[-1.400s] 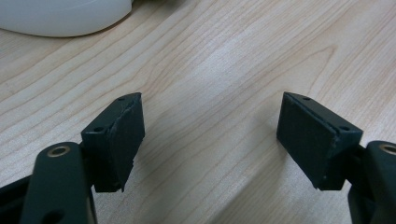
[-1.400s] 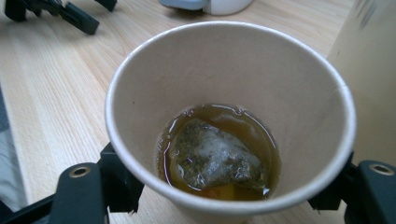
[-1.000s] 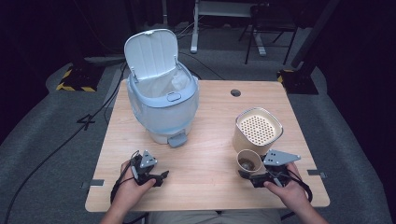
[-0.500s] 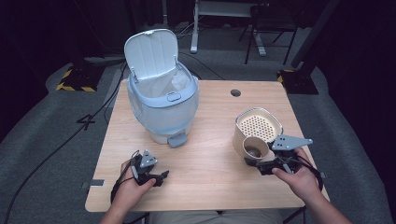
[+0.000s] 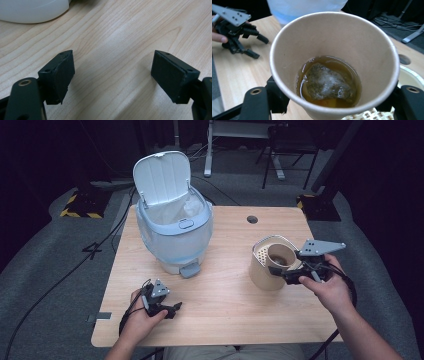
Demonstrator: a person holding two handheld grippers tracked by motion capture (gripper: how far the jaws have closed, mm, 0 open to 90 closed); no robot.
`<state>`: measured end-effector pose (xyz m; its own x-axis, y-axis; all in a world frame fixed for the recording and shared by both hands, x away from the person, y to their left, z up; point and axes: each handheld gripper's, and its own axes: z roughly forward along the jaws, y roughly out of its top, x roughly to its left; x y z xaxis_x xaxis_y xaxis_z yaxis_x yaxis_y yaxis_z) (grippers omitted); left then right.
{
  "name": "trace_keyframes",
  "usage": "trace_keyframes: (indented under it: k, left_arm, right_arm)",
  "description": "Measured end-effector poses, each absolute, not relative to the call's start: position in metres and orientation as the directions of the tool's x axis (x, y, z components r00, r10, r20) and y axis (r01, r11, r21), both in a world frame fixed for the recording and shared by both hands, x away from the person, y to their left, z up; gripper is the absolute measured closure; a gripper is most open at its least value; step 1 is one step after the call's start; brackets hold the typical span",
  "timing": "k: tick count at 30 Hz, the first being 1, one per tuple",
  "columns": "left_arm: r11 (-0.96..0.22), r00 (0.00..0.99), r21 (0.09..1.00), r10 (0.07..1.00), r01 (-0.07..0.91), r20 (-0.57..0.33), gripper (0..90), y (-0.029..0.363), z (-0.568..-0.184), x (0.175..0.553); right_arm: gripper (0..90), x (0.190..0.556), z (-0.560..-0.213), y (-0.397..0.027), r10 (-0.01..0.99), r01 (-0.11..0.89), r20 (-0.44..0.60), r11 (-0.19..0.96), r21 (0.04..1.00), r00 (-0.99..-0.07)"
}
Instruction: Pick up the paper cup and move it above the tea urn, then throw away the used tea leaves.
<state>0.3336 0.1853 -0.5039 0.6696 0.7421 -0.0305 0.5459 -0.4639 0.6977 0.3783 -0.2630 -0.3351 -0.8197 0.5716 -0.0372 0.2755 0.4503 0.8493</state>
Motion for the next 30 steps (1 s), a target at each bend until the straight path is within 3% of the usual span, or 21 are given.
trace_keyframes:
  k: [18, 30]
  left_arm:
    - [-0.47, 0.674, 0.695, 0.738, 0.544, -0.029, 18.8, 0.183, -0.504, 0.338]
    - [-0.47, 0.673, 0.695, 0.739, 0.544, -0.027, 18.7, 0.183, -0.504, 0.338]
  right_arm:
    - [30.7, 0.428, -0.323, -0.291, 0.669, 0.283, -0.095, 0.433, 0.856, -0.737]
    - [30.7, 0.438, -0.323, -0.293, 0.619, 0.194, -0.243, 0.552, 0.811, -0.747]
